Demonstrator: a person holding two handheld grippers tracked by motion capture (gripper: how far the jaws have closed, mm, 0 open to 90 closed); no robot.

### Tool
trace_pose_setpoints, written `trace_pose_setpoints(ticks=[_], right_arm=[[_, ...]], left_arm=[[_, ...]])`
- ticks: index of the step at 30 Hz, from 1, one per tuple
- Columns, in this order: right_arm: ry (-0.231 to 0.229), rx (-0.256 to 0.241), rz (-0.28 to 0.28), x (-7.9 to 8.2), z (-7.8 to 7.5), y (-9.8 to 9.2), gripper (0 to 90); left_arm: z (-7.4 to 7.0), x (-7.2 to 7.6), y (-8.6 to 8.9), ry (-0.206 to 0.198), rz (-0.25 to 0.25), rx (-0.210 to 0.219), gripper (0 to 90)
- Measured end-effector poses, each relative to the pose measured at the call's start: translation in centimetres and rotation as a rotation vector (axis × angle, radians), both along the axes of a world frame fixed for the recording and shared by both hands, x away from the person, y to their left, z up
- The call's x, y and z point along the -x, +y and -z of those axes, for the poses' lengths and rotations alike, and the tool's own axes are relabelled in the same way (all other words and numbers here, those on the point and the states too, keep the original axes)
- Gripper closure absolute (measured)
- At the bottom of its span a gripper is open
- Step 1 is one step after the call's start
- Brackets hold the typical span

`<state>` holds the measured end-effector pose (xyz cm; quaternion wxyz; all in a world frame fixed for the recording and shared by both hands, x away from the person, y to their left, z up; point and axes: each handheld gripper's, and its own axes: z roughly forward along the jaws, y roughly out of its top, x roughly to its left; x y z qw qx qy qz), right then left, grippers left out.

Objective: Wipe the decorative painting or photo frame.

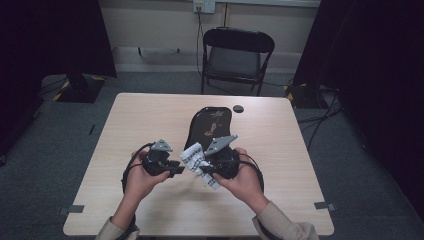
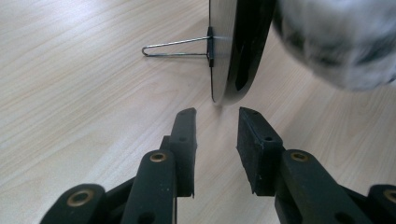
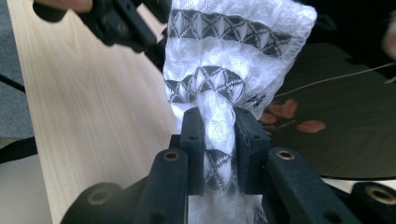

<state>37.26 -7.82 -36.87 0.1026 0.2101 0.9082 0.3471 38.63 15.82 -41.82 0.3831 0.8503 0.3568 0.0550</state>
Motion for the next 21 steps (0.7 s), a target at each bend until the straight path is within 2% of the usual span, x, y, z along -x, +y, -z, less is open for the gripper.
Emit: trace_pose_setpoints(ticks=[10, 15, 21], right_arm=[[0.037, 0.028, 0.000, 0.0, 2.7, 0.0, 76.5], [0.079, 0.043, 0.012, -0.1, 5.0, -0.1, 76.5], [0.112, 0.068, 0.021, -0.5, 6.8, -0.3, 76.4]], left_arm=[[0.1, 0.0, 0.0, -0.003, -0.001, -0.008, 67.4], [0.0, 0.0, 0.0, -0.002, 0.000, -0.013, 67.2], [0.0, 0.0, 0.0, -0.006, 0.001, -0.009, 67.4]])
